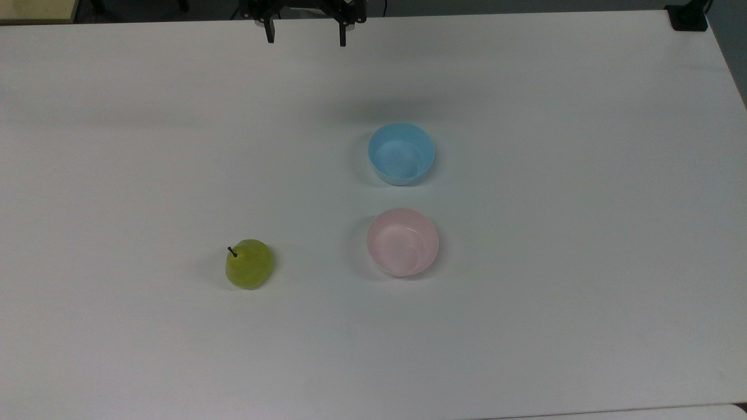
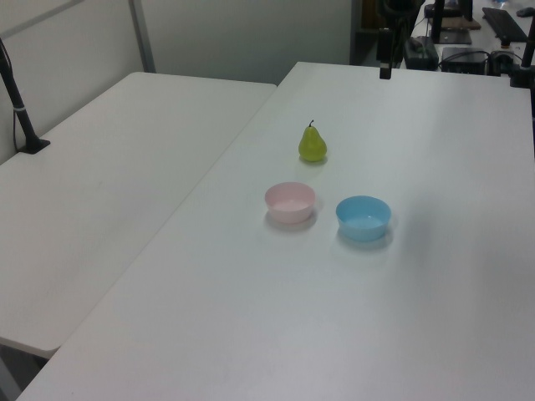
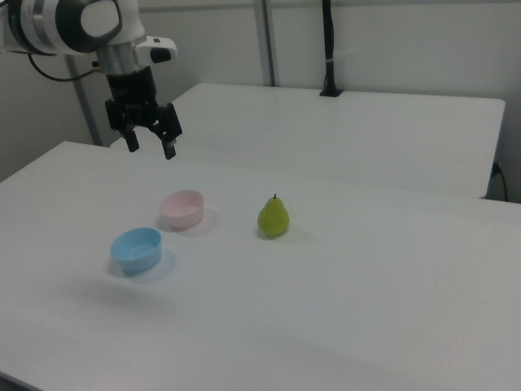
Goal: Place the pear in the bowl
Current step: 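Move the open gripper over the green pear, then lower the gripper around the pear and close on it, then lift the pear and carry it over the pink bowl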
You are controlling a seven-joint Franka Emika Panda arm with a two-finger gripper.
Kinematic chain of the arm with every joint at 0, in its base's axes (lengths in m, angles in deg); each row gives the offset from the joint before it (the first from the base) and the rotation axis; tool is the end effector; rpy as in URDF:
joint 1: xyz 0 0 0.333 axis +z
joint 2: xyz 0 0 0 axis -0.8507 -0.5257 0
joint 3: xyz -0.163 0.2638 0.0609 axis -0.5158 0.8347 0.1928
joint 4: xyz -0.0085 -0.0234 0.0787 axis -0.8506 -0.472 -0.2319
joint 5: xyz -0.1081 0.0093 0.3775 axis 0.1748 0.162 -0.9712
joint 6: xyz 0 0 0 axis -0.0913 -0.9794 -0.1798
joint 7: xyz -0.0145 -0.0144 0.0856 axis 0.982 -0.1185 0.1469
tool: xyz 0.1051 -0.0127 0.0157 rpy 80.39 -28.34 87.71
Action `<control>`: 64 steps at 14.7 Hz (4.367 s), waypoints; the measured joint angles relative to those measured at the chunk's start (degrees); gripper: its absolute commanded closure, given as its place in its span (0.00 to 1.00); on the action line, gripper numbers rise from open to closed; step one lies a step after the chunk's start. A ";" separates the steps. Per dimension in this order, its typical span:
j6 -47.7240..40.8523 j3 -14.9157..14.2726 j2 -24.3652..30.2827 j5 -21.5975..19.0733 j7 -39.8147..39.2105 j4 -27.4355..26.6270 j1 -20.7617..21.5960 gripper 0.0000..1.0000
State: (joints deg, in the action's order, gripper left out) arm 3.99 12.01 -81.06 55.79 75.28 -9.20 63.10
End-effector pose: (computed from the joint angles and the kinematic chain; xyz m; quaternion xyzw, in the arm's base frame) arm 0.5701 0.0293 0.6000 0.9999 -0.0022 0.0027 0.0123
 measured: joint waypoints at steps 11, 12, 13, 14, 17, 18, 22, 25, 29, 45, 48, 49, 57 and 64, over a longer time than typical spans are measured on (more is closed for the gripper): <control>0.00 -0.29 -0.05 0.00 -3.21 0.08 -1.41 0.00; 0.04 -0.33 -0.13 0.00 -4.19 0.19 -2.11 0.00; 0.30 -0.37 -0.33 0.00 -5.35 0.34 -2.99 0.00; 1.04 -0.41 -0.67 0.00 -6.60 0.45 -3.94 0.00; 6.07 -0.49 -2.94 -0.04 -11.08 0.50 -6.84 0.00; 8.14 -0.51 -4.17 -0.05 -12.33 0.50 -7.63 0.00; 18.68 -0.52 -11.79 -0.06 -13.97 0.53 -9.87 0.00; 24.70 -0.53 -16.27 -0.06 -14.16 0.64 -10.59 0.00; 34.38 -0.49 -21.92 -0.05 -14.26 0.77 -10.61 0.00; 55.00 0.32 -33.13 -0.05 -14.25 1.42 -8.59 0.64; 55.00 0.31 -33.13 -0.05 -14.25 1.66 -8.61 0.65; 55.00 0.31 -33.13 -0.05 -14.25 1.68 -8.61 0.65; 49.92 0.45 -28.08 -0.01 -11.55 2.19 -6.83 0.64; 43.76 0.58 -24.82 7.65 8.54 1.80 2.01 0.64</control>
State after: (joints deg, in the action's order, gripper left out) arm 47.75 12.59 -105.88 63.44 83.82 -7.39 65.12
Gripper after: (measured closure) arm 0.339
